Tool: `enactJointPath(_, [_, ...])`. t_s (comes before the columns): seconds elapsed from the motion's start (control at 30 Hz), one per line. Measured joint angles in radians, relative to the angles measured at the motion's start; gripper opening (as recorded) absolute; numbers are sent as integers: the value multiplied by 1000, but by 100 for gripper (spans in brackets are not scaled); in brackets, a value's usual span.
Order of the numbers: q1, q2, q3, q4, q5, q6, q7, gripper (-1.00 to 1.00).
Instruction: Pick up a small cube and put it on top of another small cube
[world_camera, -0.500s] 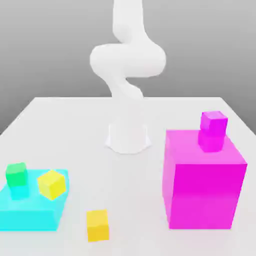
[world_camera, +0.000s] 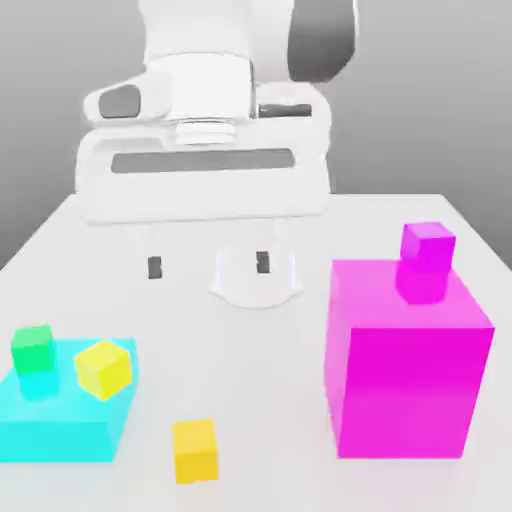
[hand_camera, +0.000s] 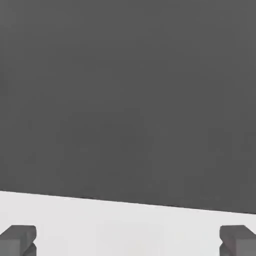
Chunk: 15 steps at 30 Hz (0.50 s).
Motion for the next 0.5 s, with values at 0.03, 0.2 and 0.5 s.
enactJointPath(0.03, [-1,36,-5,-12,5,18,-16,0])
enactJointPath(0.2, [-26,217,-15,-73,14,108,-89,0])
enactJointPath(0.5, [-93,504,54,-69,87,310,-180,-100])
